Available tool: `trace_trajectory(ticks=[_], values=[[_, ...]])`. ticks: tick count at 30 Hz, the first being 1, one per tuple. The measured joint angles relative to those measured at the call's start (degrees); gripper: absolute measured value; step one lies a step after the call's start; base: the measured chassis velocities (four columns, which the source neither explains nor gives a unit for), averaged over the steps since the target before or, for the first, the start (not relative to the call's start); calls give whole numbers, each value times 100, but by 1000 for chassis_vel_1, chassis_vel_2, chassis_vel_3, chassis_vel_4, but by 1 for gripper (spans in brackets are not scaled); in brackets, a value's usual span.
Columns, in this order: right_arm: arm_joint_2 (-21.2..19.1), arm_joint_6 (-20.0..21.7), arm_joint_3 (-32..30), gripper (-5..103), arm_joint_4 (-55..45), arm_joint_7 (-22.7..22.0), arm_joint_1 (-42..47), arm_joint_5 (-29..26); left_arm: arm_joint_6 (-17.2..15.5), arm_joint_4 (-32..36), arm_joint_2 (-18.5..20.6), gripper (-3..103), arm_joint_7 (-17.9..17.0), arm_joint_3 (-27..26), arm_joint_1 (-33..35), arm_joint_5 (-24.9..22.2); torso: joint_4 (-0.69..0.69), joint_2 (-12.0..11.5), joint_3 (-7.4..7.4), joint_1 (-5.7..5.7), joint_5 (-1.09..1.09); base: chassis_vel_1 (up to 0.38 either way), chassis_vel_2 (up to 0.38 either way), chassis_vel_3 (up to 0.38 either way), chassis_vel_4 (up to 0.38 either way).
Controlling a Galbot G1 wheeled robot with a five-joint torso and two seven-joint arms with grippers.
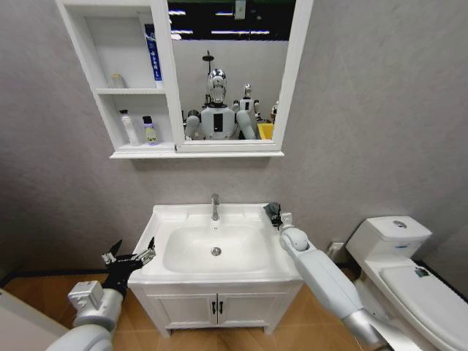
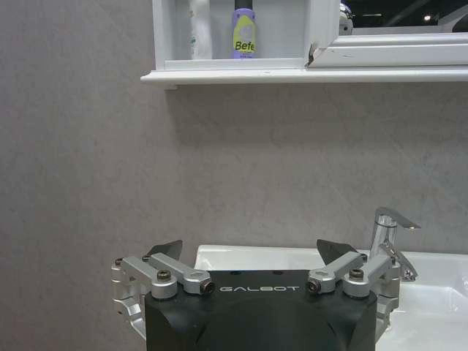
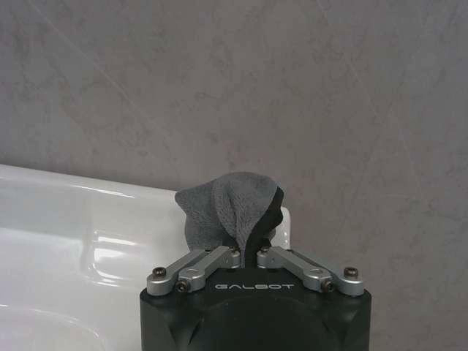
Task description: Move facial cleanser and shampoo from washbasin to cabinet, then wipe washbasin with towel.
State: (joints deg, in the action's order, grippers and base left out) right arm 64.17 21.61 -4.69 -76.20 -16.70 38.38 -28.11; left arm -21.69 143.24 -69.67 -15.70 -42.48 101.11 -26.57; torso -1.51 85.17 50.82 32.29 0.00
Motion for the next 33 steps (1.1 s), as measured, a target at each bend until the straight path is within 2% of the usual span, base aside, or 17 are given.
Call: trace_trajectory(ticks=[9,11,14,15,16,18,19,20,21,22,24,25,27,28,30,31,33], values=[[346,6,52,5,118,-220,75,35,0,0,0,100,0,0,0,0,1,0,0,0,-1,0,0,0,0],[479,96,44,5,171,-433,119,46,0,0,0,100,0,0,0,0,1,0,0,0,-1,0,0,0,0],[534,100,30,7,231,-484,132,93,0,0,0,100,0,0,0,0,1,0,0,0,-1,0,0,0,0],[573,84,12,19,298,-508,133,147,0,0,0,100,0,0,0,0,1,0,0,0,-1,0,0,0,0],[594,69,-4,24,357,-520,131,185,0,0,0,100,0,0,0,0,1,0,0,0,-1,0,0,0,0],[606,59,-14,24,394,-523,128,226,0,0,0,100,0,0,0,0,0,0,0,0,-1,0,0,0,0],[614,48,-31,30,416,-524,122,278,0,0,0,100,0,0,0,0,0,0,0,0,-1,0,0,0,0],[614,48,-31,30,416,-524,122,278,0,0,0,100,0,0,0,0,0,0,0,0,-1,0,0,0,0],[616,40,-49,41,421,-528,120,350,0,0,0,100,0,0,0,0,0,0,0,0,-1,0,0,0,0],[616,40,-49,41,421,-528,120,350,0,0,0,100,0,0,0,0,0,0,0,0,-1,0,0,0,0],[607,39,-49,51,403,-538,127,451,0,0,0,100,0,0,0,0,0,0,-1,0,-1,0,0,0,0],[607,39,-49,51,403,-538,127,451,0,0,0,100,0,0,0,0,0,0,-1,0,-1,0,0,0,0],[587,38,-49,62,369,-547,139,538,0,0,0,100,0,0,0,0,0,0,-1,0,-1,0,0,0,0],[587,38,-49,62,369,-547,139,538,0,0,0,100,0,0,0,0,0,0,-1,0,-1,0,0,0,0],[531,49,-49,73,274,-611,168,580,0,0,0,100,0,0,0,0,0,0,-1,0,-1,0,0,0,0],[531,49,-49,73,274,-611,168,580,0,0,0,100,0,0,0,0,0,0,-1,0,-1,0,0,0,0],[443,64,-49,85,165,-659,201,629,0,0,0,100,0,0,0,0,0,0,-1,0,0,0,0,0,0]])
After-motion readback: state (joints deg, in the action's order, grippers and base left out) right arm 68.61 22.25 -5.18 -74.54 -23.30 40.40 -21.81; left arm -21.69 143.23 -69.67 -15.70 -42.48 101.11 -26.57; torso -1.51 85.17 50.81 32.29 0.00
